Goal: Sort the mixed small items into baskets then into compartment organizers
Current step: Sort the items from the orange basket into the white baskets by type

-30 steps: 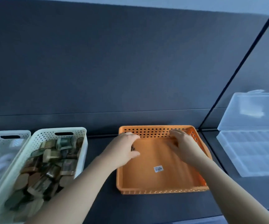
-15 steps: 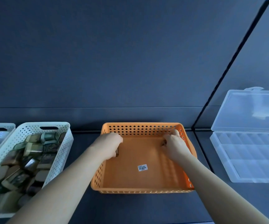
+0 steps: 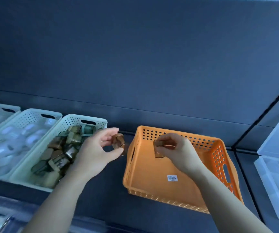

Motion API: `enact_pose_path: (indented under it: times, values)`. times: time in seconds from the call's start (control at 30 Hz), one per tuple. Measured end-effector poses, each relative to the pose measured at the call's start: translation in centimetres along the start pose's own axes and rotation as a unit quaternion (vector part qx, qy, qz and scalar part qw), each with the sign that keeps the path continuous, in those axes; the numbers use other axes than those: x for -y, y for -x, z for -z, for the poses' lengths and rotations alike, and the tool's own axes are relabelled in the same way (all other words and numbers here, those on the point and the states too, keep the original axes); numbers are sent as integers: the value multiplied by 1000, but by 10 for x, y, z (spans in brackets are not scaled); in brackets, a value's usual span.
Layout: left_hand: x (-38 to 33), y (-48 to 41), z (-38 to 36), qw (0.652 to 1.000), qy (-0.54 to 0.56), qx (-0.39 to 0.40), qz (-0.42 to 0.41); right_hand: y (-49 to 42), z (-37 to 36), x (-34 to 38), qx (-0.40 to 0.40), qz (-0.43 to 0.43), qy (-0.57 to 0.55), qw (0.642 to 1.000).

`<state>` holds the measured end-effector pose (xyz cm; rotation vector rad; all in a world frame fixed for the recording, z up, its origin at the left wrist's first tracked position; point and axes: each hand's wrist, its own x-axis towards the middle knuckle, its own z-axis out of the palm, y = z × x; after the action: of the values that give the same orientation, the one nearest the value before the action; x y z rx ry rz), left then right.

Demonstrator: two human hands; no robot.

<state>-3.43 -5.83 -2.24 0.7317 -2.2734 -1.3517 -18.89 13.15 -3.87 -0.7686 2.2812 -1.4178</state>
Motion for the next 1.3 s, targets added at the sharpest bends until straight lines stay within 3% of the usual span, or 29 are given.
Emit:
enact_pose_path:
  times: [0.13, 0.3, 0.47, 0.57, 0.7, 0.8, 0.9, 1.0, 1.1, 1.17, 1.3]
  values:
    - [39, 8, 68, 996, 6, -82, 42, -6, -54, 44, 30, 41, -89, 995]
    - [75, 3, 134, 989, -106, -76, 68, -11, -137, 78, 93, 56, -84, 991]
    - [106, -12, 177, 980, -191, -24, 55, -22, -205, 91, 107, 72, 104, 986]
    - [120, -22, 189, 968, -239, 73, 21, -22, -226, 98, 128, 71, 235, 961]
    - [132, -35, 195, 937, -300, 167, -69, -19, -245, 106, 134, 48, 320, 937]
    - [137, -43, 199, 918, -315, 207, -126, -13, -252, 111, 99, 22, 330, 938]
    - [145, -42, 206, 924, -285, 212, -142, -5, -255, 111, 85, -1, 322, 943]
    - [151, -38, 223, 946, -230, 169, -151, 2, -259, 116, 38, 0, 295, 955]
    - [163, -32, 252, 950, -246, 114, -158, 7, -268, 127, -7, 18, 278, 960]
    - [174, -27, 275, 945, -273, 104, -145, 11, -279, 137, -1, 35, 261, 965]
    - [190, -9, 311, 934, -307, 167, -73, 25, -306, 150, 78, 54, 261, 961]
